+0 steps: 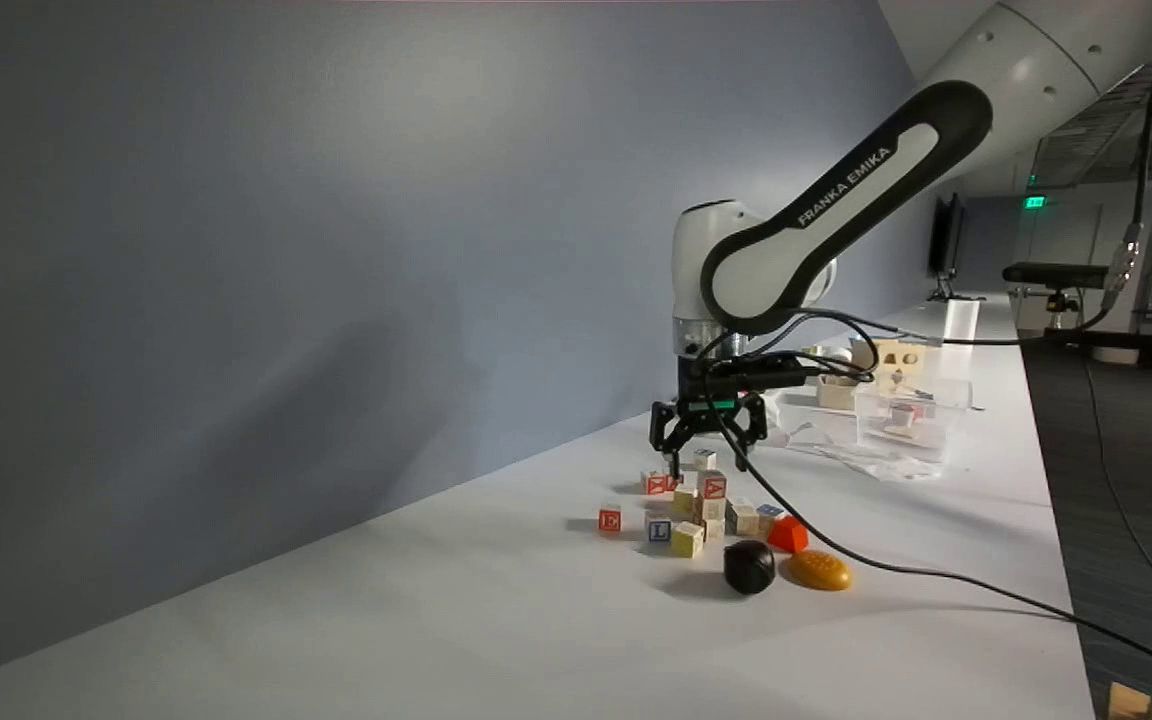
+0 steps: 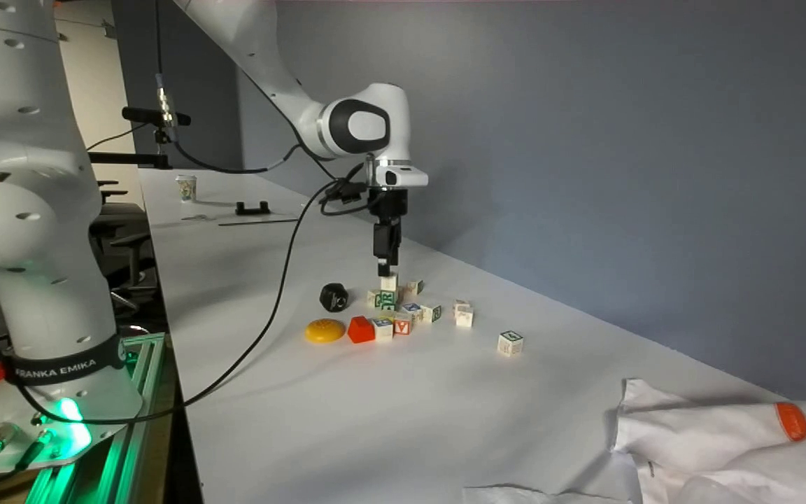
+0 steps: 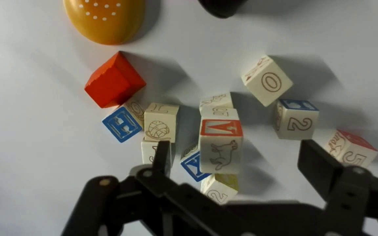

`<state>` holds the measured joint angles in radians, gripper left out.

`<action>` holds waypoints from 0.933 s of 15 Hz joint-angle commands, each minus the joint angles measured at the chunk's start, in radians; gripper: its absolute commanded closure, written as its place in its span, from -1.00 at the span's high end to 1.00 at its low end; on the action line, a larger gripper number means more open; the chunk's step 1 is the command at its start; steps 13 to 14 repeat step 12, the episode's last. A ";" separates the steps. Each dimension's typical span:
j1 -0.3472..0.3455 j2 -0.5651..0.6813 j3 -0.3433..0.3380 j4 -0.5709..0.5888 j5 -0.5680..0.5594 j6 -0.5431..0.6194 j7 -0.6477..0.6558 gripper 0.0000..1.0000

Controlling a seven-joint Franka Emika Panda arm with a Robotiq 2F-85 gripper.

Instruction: Place one block on top of the stacked blocks.

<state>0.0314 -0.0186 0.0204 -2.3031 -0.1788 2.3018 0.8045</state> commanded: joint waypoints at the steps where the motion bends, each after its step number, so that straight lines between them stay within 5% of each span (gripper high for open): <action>1: 0.024 -0.109 0.039 -0.056 0.007 -0.042 -0.030 1.00; 8: 0.082 -0.187 0.106 -0.073 0.079 -0.215 -0.366 1.00; 9: 0.063 -0.143 0.119 -0.049 0.034 -0.181 -0.260 1.00; 14: 0.068 -0.157 0.120 -0.051 0.055 -0.202 -0.333 1.00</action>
